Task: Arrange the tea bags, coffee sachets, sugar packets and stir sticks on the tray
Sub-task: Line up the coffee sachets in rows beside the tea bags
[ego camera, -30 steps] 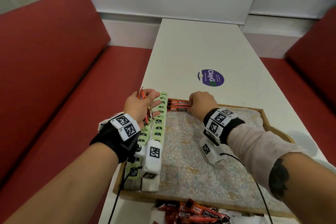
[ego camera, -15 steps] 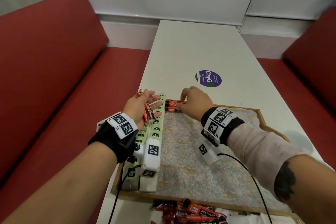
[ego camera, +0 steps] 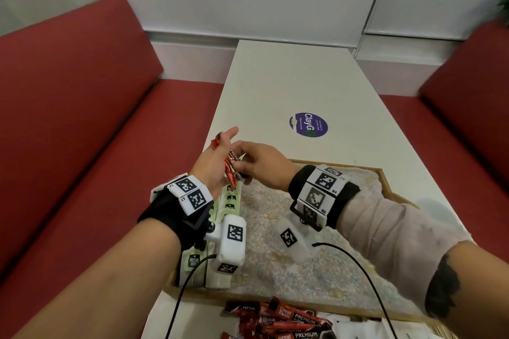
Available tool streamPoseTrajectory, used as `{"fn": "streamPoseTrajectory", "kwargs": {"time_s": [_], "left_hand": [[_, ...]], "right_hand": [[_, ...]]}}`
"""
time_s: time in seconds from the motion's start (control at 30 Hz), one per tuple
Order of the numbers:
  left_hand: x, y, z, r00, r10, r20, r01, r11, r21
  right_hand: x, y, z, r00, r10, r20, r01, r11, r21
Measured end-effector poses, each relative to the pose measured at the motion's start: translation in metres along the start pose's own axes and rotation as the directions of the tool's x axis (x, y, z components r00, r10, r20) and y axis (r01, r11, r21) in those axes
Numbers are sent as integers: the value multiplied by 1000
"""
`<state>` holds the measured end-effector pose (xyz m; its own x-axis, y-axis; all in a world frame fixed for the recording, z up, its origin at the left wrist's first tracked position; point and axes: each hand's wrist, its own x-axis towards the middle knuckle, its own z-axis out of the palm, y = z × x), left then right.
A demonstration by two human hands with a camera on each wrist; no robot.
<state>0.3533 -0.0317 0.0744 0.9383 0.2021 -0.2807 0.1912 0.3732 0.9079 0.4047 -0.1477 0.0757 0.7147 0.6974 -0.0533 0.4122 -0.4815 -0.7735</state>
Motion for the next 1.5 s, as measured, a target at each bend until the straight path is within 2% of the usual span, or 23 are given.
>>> {"fn": "streamPoseTrajectory", "kwargs": {"time_s": [0.1, 0.2, 0.27, 0.37, 0.6, 0.77, 1.1, 1.5], "left_hand": [[-1, 0, 1, 1000, 12, 0, -12, 1000, -4], [0, -1, 1, 995, 40, -89, -33, 997, 76], [1, -3, -1, 987, 67, -147, -48, 990, 130], [3, -4, -4, 981, 97, -167, -68, 982, 175], [5, -7, -9, 972, 116, -204, -79, 980, 183], [8, -8, -11, 973, 104, -205, -69, 983, 172], [11, -10, -12, 973, 88, -215, -54, 986, 158], [16, -12, -12, 972, 79, -220, -48, 988, 145]], "right_hand": [[0, 1, -4, 999, 45, -18, -43, 994, 104], [1, 6, -11, 986, 103, -127, -87, 988, 130], [3, 14, -17, 964, 146, -221, -124, 986, 113], [5, 30, -26, 934, 182, -307, -183, 983, 26], [3, 58, -25, 935, 253, -249, -321, 901, -290], [4, 66, -18, 937, 269, -222, -342, 831, -439], [11, 68, -12, 944, 266, -194, -329, 794, -512], [15, 72, -10, 953, 220, -206, -298, 798, -524]]}}
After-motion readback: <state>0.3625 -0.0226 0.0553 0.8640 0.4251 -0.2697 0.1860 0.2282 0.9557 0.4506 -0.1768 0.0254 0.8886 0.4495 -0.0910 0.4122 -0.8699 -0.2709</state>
